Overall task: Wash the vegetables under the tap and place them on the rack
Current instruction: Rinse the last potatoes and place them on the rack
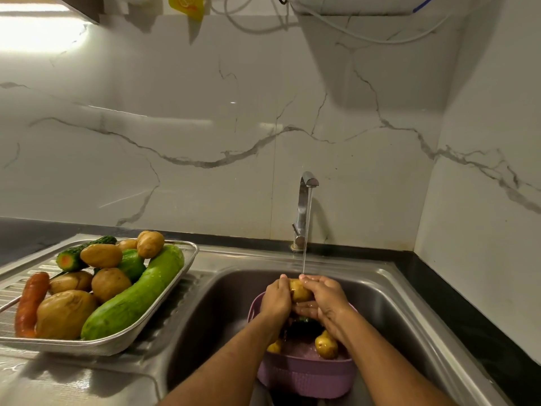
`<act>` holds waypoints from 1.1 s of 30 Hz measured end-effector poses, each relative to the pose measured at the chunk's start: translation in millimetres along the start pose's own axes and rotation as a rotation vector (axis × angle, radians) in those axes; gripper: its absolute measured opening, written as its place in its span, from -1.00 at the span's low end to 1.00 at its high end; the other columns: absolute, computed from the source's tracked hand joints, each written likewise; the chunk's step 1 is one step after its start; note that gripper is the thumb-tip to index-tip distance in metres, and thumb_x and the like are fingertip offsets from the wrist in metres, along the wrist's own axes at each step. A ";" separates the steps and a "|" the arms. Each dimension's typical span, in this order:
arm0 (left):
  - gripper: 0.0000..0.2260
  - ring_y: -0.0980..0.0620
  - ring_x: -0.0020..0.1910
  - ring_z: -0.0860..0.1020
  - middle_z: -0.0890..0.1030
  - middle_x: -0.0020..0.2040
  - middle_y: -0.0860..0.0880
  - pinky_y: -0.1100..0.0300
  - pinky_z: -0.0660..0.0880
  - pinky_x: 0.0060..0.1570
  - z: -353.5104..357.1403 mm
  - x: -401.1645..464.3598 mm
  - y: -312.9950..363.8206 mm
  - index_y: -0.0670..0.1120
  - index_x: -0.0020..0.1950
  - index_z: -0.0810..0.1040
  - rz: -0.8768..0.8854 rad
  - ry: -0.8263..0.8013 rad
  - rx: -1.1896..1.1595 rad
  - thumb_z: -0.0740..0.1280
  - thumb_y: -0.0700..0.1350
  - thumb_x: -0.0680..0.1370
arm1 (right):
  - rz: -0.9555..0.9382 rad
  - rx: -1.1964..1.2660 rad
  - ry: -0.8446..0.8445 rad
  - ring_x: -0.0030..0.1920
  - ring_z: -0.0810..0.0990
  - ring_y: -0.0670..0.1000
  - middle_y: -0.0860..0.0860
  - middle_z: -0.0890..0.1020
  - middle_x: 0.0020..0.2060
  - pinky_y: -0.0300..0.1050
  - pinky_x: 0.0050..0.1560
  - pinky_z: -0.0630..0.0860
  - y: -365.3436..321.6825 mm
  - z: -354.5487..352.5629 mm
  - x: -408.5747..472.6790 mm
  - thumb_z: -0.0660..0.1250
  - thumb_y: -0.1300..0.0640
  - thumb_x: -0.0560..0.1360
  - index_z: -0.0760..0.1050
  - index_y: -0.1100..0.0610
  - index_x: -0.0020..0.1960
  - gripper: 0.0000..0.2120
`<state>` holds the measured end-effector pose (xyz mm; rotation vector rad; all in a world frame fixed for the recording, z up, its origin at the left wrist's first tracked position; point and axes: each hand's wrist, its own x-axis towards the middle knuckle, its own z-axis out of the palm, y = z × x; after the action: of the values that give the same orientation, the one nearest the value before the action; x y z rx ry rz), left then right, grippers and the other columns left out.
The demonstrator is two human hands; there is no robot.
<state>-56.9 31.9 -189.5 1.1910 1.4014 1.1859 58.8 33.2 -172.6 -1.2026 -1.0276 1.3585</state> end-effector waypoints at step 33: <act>-0.75 0.02 0.12 0.64 0.63 0.15 -0.01 0.18 0.62 -0.04 -9.7 -10.6 11.8 0.15 0.32 0.55 0.119 -0.188 -0.162 0.37 0.02 0.64 | -0.078 0.111 0.070 -0.09 0.76 0.21 0.24 0.68 0.04 0.12 -0.13 0.72 -2.6 -7.9 0.6 0.38 0.27 0.61 0.53 0.19 0.16 -0.86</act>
<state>-64.1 21.2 -176.1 1.2500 1.0870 1.2111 67.0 34.0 -171.3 -1.1087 -0.9282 1.2867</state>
